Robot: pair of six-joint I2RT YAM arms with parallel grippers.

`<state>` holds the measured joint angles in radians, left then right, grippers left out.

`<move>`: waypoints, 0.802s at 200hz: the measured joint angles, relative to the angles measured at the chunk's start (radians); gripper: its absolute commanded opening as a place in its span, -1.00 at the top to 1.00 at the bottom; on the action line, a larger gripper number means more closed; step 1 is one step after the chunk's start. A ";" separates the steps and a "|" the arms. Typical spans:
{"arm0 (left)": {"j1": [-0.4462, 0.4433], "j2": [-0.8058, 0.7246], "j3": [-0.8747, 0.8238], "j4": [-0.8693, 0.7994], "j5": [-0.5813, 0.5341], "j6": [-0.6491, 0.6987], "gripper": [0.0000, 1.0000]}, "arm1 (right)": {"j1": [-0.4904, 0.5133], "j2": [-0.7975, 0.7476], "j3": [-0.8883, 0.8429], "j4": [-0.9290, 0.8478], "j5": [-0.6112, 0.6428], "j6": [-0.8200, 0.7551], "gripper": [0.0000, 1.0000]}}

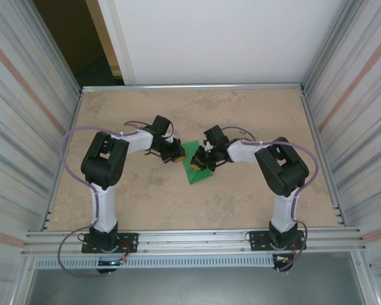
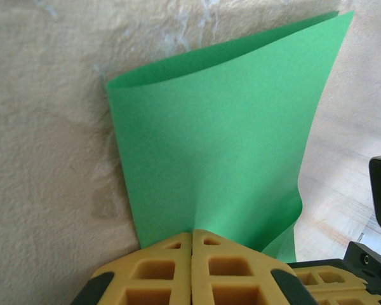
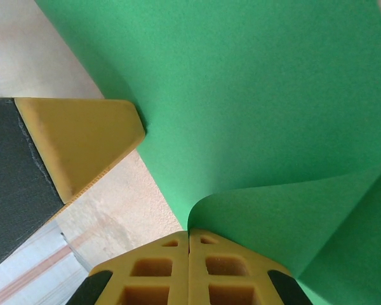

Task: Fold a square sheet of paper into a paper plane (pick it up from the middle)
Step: Fold the triangle a second time at the center of the table.

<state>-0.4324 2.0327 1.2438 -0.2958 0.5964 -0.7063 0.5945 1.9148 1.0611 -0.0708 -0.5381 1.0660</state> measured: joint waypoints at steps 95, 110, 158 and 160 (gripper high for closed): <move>-0.010 0.023 0.041 -0.018 0.005 0.010 0.83 | -0.003 0.002 -0.021 0.003 0.023 0.006 1.00; -0.017 0.033 0.057 -0.022 0.005 0.016 0.82 | -0.006 0.000 -0.037 0.014 0.021 0.016 1.00; -0.023 0.039 0.080 -0.027 0.005 0.027 0.79 | -0.013 -0.028 -0.090 0.072 0.034 0.058 1.00; -0.023 0.039 0.080 -0.028 0.004 0.027 0.78 | -0.013 -0.029 -0.092 0.075 0.035 0.060 1.00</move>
<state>-0.4549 2.0712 1.3239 -0.3237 0.6006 -0.6796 0.5812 1.8858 0.9695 0.0040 -0.5030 1.1259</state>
